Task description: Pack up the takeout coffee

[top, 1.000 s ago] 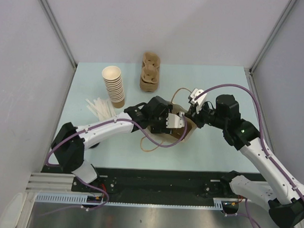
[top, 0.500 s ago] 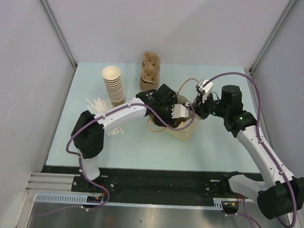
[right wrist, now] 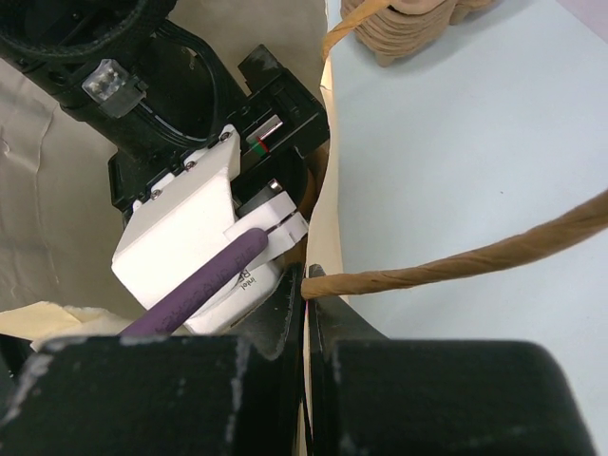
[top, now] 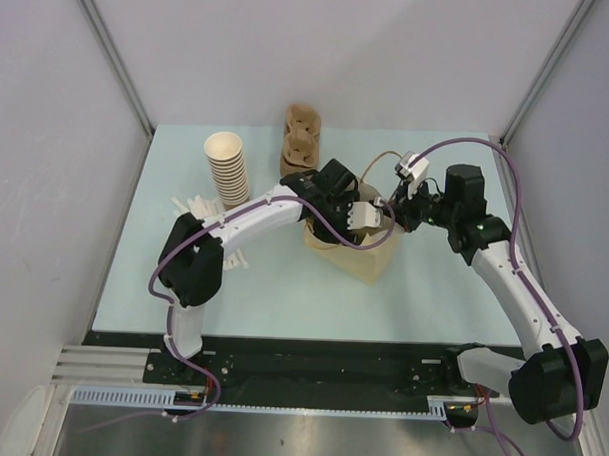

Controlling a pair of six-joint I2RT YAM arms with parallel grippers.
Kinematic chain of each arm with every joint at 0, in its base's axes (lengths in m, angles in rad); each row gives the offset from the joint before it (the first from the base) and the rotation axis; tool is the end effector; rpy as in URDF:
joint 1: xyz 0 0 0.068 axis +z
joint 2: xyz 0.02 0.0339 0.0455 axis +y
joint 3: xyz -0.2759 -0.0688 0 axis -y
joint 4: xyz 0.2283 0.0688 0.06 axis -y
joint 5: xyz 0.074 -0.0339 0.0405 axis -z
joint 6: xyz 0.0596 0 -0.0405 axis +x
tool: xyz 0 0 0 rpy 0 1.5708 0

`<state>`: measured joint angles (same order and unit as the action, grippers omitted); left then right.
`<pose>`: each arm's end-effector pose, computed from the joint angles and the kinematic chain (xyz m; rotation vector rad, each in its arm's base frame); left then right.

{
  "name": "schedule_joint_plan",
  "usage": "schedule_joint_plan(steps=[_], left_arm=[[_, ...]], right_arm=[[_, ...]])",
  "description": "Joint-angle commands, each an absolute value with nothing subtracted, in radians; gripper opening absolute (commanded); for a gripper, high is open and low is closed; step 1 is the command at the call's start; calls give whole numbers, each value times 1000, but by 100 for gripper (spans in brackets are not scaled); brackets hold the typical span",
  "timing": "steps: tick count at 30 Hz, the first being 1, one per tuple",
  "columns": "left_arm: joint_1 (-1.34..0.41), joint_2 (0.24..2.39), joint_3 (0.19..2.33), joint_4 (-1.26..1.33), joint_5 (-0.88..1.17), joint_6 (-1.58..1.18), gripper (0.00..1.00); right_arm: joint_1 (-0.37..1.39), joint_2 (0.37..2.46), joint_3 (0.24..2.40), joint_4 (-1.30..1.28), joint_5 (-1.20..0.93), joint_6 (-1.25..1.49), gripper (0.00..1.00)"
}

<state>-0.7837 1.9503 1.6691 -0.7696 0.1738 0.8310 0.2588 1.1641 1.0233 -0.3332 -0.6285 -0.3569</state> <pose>0.2931 -0.3067 0.2489 1.9278 1.7612 -0.2109 0.2366 0.0989 0.3385 -0.9627 1.7462 0.5763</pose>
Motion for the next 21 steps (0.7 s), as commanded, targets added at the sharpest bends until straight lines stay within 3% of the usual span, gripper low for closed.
schedule_joint_plan(steps=[1,6,9,13,16,21], left_arm=[[-746,2046,1641,-838,164,856,12],[-739,2071,1623,-831,161,861,10],[-733,2072,1626,-830,160,858,16],[-732,2019,1643,-827,169,841,48],[-732,1999,1672,-842,176,818,64],[-736,1944,1716,-838,181,769,83]], right_arm=[[258,1186,1049,-341,-690,-376,0],[252,1206,1051,-330,-696,-376,0],[250,1210,1052,-330,-701,-380,0],[249,1204,1054,-334,-703,-380,0],[247,1198,1055,-337,-703,-377,0],[247,1193,1054,-344,-703,-371,0]])
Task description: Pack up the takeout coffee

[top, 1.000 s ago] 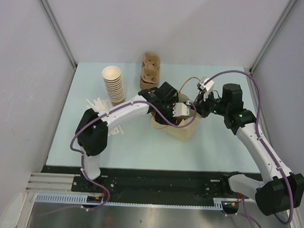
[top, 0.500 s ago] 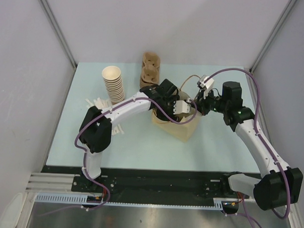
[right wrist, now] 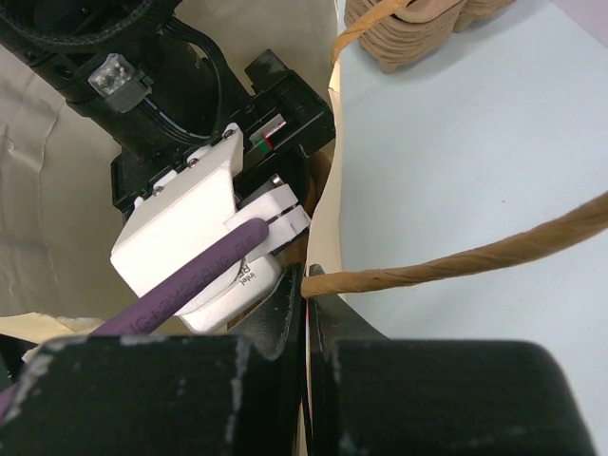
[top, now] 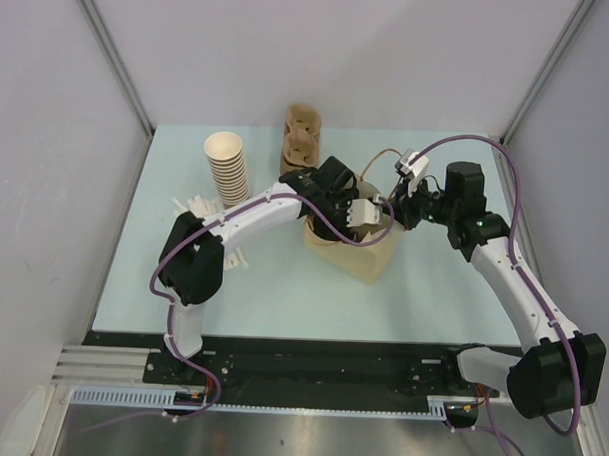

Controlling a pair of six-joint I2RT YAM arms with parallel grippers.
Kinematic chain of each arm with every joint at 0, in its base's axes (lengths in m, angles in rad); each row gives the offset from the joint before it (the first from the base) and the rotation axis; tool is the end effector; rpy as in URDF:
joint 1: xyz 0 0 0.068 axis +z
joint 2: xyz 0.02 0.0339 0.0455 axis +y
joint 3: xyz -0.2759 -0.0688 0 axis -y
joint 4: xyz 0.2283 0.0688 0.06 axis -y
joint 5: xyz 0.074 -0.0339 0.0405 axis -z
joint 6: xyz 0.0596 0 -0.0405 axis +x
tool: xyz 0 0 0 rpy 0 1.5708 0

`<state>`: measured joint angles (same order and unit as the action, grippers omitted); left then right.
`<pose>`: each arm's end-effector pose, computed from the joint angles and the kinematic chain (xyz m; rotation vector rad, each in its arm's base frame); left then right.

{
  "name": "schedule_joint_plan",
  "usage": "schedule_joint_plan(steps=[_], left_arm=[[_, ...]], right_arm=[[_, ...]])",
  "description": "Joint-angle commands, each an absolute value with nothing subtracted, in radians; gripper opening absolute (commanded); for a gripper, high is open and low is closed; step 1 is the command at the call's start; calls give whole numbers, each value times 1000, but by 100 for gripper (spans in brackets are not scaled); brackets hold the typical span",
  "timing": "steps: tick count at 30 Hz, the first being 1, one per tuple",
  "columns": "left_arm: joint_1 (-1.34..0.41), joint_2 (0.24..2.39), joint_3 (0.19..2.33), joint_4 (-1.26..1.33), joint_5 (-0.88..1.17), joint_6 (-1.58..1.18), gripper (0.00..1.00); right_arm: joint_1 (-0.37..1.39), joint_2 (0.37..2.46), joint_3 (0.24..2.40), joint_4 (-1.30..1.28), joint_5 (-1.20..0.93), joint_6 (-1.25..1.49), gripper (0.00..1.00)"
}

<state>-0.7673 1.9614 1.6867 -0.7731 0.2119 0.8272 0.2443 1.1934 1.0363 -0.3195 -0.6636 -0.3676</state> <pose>0.2987 -0.3055 0.2499 1.9133 1.7649 -0.2557 0.2441 0.0987 0.3380 -0.9755 1.7326 0.5961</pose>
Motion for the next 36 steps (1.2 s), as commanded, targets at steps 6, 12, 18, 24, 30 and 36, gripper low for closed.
schedule_joint_plan(steps=[6,12,18,24,30,36], left_arm=[[-753,1922,1775,-856,161,741,100],[-769,1904,1782,-864,147,735,100],[-773,1894,1816,-888,144,724,99],[-781,1875,1824,-896,133,709,100],[-793,1844,1773,-867,112,719,99],[-798,1825,1793,-867,118,703,99]], right_arm=[[249,1189,1055,-341,-704,-370,0],[248,1187,1057,-341,-706,-368,0],[255,1192,1062,-344,-689,-367,0],[290,1195,1075,-350,-605,-357,0],[305,1218,1107,-360,-535,-315,0],[313,1223,1114,-376,-520,-316,0]])
